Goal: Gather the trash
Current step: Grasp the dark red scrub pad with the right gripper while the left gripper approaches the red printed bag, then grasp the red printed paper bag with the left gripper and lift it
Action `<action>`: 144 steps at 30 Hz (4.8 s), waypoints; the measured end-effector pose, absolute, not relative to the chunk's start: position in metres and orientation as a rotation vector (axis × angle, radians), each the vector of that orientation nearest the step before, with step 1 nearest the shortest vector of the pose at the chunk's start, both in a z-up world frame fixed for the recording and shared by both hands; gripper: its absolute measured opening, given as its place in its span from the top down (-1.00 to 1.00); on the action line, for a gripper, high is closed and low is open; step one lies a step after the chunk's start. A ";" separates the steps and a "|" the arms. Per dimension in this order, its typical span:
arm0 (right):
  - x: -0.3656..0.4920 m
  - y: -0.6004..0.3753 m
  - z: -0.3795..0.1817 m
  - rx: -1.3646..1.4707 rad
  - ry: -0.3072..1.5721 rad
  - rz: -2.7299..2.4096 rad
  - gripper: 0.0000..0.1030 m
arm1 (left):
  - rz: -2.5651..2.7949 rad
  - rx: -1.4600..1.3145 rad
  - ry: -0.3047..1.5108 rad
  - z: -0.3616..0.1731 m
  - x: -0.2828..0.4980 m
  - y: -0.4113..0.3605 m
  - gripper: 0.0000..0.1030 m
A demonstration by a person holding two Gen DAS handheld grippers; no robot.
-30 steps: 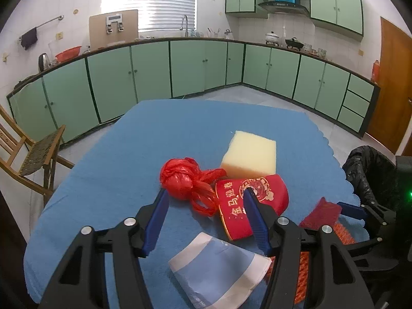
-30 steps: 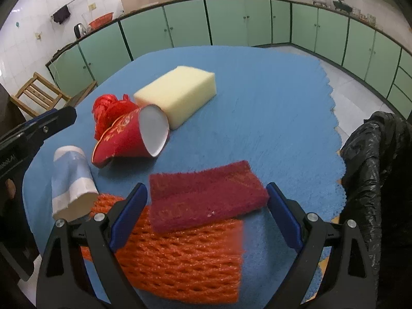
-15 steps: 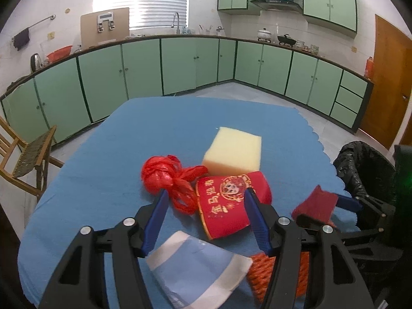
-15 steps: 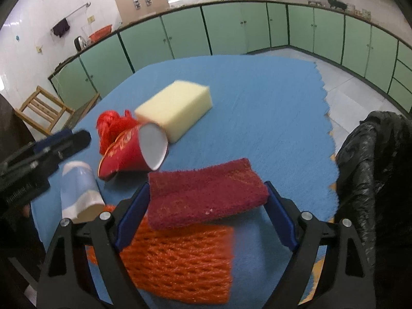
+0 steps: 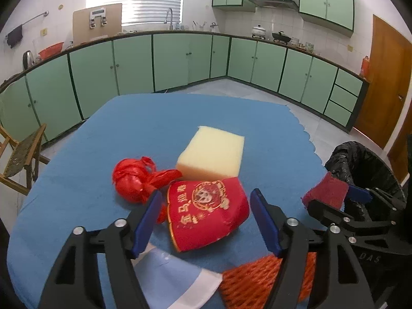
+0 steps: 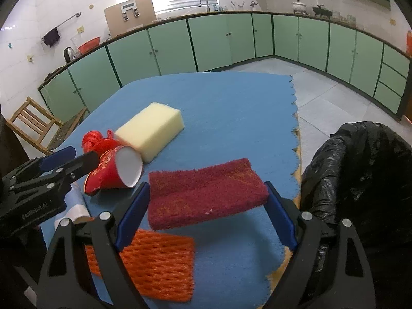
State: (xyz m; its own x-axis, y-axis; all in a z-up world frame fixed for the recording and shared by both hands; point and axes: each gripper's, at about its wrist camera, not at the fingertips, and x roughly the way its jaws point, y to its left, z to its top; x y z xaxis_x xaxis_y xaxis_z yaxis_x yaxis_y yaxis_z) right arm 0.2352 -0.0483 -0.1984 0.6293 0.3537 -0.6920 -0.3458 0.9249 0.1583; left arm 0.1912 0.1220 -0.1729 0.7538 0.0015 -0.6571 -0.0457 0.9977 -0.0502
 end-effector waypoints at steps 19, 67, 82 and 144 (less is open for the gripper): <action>0.240 -0.050 -0.205 0.023 0.801 0.398 -0.63 | 0.026 -0.126 0.810 -0.194 0.217 0.123 -0.56; 0.237 -0.058 -0.197 0.041 0.796 0.382 -0.63 | -0.119 -0.182 0.740 -0.179 0.207 0.118 1.00; 0.232 -0.058 -0.193 0.043 0.786 0.384 -0.63 | -0.016 -0.190 0.765 -0.180 0.192 0.129 -0.13; 0.241 -0.071 -0.208 0.117 0.815 0.389 -0.63 | -0.022 -0.220 0.922 -0.212 0.242 0.124 -0.62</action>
